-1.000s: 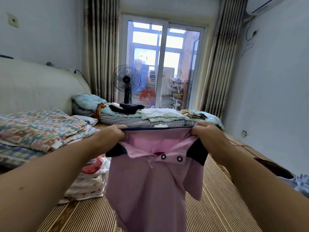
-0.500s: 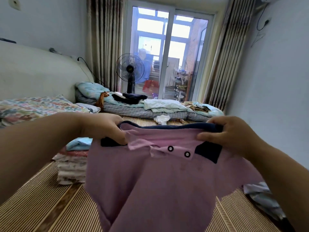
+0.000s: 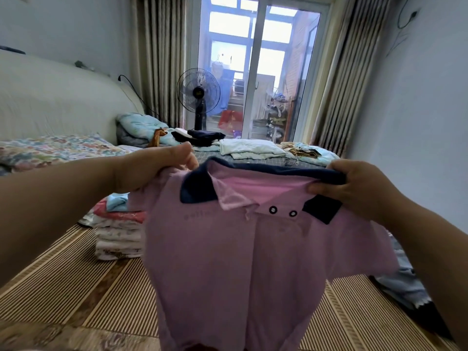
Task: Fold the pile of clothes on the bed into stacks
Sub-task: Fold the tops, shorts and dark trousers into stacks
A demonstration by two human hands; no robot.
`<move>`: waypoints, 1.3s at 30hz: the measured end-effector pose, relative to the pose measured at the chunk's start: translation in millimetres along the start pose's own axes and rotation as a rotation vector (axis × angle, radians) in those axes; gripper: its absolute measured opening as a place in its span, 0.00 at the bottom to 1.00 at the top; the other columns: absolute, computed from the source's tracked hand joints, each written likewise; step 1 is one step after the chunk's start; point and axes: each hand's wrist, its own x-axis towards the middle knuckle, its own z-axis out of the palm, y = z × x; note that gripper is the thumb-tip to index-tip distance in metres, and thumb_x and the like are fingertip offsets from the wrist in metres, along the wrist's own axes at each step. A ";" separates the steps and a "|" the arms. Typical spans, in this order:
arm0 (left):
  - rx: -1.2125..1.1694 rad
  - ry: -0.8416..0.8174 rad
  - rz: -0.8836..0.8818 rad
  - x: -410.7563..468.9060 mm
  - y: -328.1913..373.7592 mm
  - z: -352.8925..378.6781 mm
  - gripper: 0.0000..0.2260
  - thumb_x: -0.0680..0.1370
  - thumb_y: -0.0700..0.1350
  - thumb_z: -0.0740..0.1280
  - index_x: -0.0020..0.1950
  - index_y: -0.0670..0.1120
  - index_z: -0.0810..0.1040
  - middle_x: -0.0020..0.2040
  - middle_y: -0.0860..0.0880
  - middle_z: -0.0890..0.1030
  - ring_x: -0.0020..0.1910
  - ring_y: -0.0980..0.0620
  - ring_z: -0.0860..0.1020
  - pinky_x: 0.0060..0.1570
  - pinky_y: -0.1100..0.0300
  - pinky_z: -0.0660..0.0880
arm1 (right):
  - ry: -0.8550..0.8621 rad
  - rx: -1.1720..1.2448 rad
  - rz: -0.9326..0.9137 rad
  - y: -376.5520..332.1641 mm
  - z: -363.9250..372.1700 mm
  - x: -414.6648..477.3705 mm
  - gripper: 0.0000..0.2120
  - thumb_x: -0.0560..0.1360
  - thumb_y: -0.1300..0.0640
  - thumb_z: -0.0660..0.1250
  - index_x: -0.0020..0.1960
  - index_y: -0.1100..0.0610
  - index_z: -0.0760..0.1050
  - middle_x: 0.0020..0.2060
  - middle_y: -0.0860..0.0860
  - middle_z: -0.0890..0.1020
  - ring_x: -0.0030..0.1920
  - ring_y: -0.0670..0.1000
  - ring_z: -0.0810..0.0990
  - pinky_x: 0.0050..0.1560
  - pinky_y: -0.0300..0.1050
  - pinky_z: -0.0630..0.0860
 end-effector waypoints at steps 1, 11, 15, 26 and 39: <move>0.009 -0.002 0.023 -0.7 2.2 -0.6 0.36 0.60 0.67 0.73 0.49 0.36 0.75 0.42 0.39 0.77 0.36 0.48 0.76 0.32 0.62 0.75 | -0.001 -0.004 0.008 2.3 -1.3 -1.2 0.16 0.65 0.44 0.75 0.34 0.52 0.73 0.31 0.50 0.77 0.32 0.48 0.74 0.30 0.42 0.67; 0.845 0.265 0.269 -13.1 11.7 -11.7 0.20 0.66 0.66 0.72 0.38 0.50 0.78 0.34 0.54 0.79 0.31 0.60 0.75 0.30 0.69 0.70 | -0.112 0.267 0.028 -4.7 -36.3 -16.1 0.25 0.51 0.36 0.74 0.39 0.53 0.79 0.31 0.50 0.81 0.31 0.45 0.79 0.31 0.36 0.74; 0.565 0.197 0.270 -22.8 26.2 -22.3 0.34 0.54 0.79 0.67 0.39 0.50 0.83 0.35 0.49 0.83 0.32 0.53 0.80 0.34 0.59 0.76 | -0.215 0.460 -0.008 -0.4 -61.4 -11.7 0.27 0.49 0.36 0.81 0.41 0.49 0.82 0.32 0.48 0.83 0.32 0.45 0.82 0.31 0.34 0.77; 0.459 0.099 -0.192 57.9 -79.6 -10.5 0.07 0.76 0.43 0.70 0.39 0.47 0.83 0.39 0.45 0.81 0.40 0.51 0.76 0.46 0.57 0.72 | -0.585 0.323 0.307 51.6 65.9 31.9 0.17 0.63 0.46 0.79 0.49 0.52 0.82 0.43 0.50 0.86 0.45 0.50 0.85 0.41 0.44 0.81; 0.678 0.302 -0.511 174.4 -286.3 49.4 0.15 0.77 0.54 0.65 0.32 0.52 0.76 0.42 0.47 0.83 0.41 0.48 0.78 0.38 0.60 0.67 | -0.495 -0.127 0.524 134.9 309.7 23.1 0.12 0.69 0.48 0.74 0.49 0.49 0.77 0.51 0.54 0.82 0.50 0.56 0.79 0.47 0.44 0.74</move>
